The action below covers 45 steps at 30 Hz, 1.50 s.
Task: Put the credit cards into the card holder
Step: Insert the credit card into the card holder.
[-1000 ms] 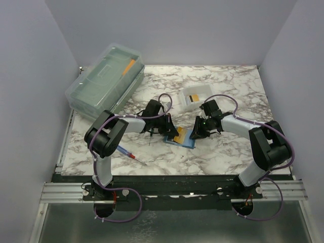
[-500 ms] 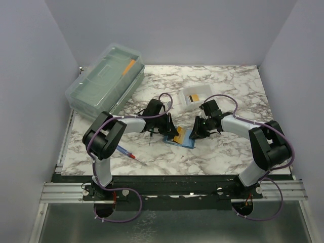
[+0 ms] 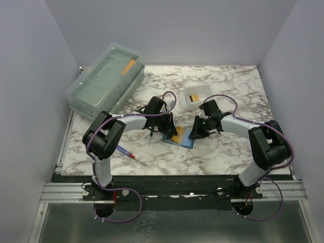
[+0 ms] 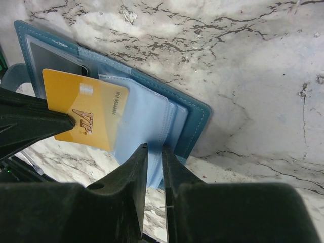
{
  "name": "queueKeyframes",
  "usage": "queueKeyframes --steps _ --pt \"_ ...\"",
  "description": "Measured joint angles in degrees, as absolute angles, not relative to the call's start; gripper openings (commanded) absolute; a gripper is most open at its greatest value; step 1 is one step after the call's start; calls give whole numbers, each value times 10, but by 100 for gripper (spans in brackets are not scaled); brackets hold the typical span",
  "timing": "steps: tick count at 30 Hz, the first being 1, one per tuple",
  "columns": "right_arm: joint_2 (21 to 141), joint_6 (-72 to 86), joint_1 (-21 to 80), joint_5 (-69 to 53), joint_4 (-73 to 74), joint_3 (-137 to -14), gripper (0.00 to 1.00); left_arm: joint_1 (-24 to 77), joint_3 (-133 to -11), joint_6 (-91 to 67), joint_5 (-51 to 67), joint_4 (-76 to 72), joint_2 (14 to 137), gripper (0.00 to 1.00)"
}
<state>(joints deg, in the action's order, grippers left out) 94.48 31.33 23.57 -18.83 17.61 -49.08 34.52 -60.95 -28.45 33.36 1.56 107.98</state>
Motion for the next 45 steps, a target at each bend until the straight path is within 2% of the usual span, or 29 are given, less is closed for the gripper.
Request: queueKeyframes --steps 8,22,23,26,29,34,40,42,45 --pt "947 312 236 -192 174 -491 20 345 -606 -284 357 -10 1081 0" --pt "947 310 236 -194 173 -490 20 331 -518 -417 405 -208 1108 0" --pt "947 310 236 -196 171 -490 20 331 -512 -424 404 -216 1107 2" --pt "946 311 236 -199 167 -487 21 331 -496 -448 395 -240 1107 27" --pt "944 318 236 -202 163 -483 23 332 -484 -464 382 -242 1103 41" --pt "934 335 241 -208 154 -469 23 345 -477 -473 351 -202 1066 42" --pt "931 357 240 -233 129 -451 15 369 -505 -458 311 -134 1059 42" --pt "927 371 237 -241 115 -440 15 382 -520 -452 292 -111 1059 44" --pt "921 388 232 -248 102 -427 15 395 -535 -448 273 -86 1058 55"
